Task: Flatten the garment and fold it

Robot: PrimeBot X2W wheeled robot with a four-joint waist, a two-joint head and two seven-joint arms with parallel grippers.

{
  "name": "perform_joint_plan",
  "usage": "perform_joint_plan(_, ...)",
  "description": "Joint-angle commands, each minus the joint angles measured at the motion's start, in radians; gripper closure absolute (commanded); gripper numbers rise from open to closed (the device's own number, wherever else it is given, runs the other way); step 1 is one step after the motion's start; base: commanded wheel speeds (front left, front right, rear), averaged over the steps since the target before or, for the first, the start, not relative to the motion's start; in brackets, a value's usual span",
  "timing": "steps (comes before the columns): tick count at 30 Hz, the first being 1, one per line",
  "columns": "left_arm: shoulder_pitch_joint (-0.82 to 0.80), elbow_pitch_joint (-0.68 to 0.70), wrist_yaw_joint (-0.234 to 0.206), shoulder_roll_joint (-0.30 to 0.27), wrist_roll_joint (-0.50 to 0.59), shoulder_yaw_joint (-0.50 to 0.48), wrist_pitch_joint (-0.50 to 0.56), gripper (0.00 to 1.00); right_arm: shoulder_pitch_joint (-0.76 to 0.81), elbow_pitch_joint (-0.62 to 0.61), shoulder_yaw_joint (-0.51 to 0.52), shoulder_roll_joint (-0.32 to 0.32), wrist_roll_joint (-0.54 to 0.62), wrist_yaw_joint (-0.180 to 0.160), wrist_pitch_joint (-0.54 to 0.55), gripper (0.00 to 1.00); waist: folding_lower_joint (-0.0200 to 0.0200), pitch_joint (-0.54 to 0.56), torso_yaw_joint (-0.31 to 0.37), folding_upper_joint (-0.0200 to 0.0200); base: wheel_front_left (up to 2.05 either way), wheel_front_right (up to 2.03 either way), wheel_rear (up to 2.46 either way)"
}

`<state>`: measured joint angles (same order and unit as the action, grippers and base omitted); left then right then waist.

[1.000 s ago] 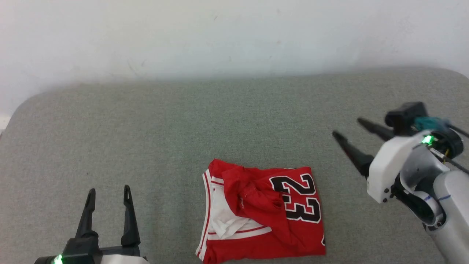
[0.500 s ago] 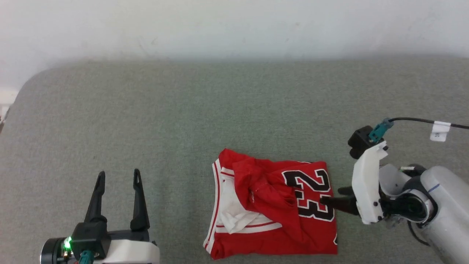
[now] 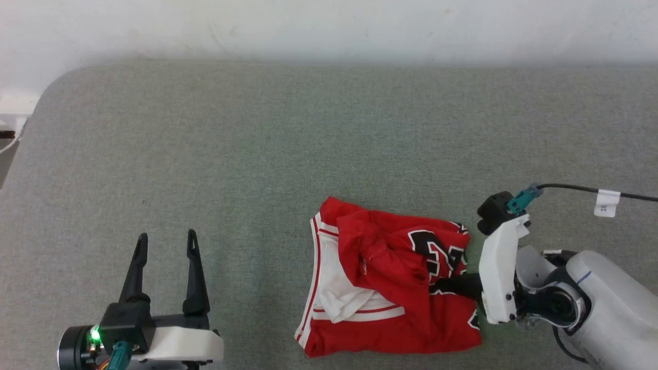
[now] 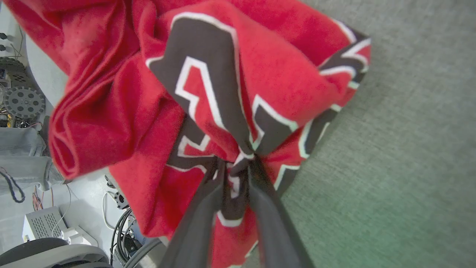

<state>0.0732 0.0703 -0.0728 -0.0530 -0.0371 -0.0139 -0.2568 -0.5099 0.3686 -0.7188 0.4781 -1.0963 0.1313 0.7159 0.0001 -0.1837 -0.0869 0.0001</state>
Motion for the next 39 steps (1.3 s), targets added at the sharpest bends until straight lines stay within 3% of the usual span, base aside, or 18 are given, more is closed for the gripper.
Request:
perform_joint_plan(1, -0.008, -0.006, -0.003, 0.003, -0.002, -0.008, -0.005, 0.00, 0.020, -0.006, -0.031, -0.006, -0.010, -0.001, -0.024, 1.00, -0.0001, 0.014, 0.015, -0.0001, 0.00, 0.00, 0.00)
perform_joint_plan(7, 0.007, -0.006, 0.001, 0.003, -0.001, -0.018, -0.005, 0.00, -0.026, -0.111, -0.078, 0.064, 0.004, -0.001, -0.102, 1.00, -0.0001, 0.037, 0.058, -0.0001, 0.00, 0.00, 0.00)
perform_joint_plan(14, 0.026, 0.029, -0.015, 0.002, 0.002, -0.083, -0.005, 0.00, -0.181, -0.282, -0.194, 0.203, 0.133, -0.001, -0.173, 1.00, -0.0001, -0.007, 0.233, -0.0001, 0.00, 0.00, 0.00)
perform_joint_plan(21, 0.008, 0.082, -0.019, -0.010, 0.013, -0.130, -0.005, 0.00, -0.302, -0.302, -0.262, 0.316, 0.258, -0.001, -0.221, 1.00, -0.0001, -0.103, 0.385, -0.0001, 0.00, 0.00, 0.00)
perform_joint_plan(25, -0.021, 0.110, -0.017, -0.034, 0.026, -0.145, -0.005, 0.00, -0.363, -0.239, -0.283, 0.372, 0.337, -0.001, -0.274, 1.00, -0.0001, -0.171, 0.461, -0.0001, 0.00, 0.00, 0.00)
perform_joint_plan(30, -0.048, 0.146, -0.013, -0.073, 0.039, -0.161, -0.005, 0.00, -0.427, -0.089, -0.265, 0.388, 0.405, -0.001, -0.364, 1.00, -0.0001, -0.256, 0.516, -0.0001, 0.00, 0.00, 0.00)
perform_joint_plan(39, -0.109, 0.213, -0.010, -0.124, 0.055, -0.149, -0.005, 0.00, -0.509, 0.274, -0.154, 0.333, 0.447, -0.001, -0.474, 1.00, -0.0001, -0.385, 0.502, -0.0001, 0.00, 0.00, 0.00)
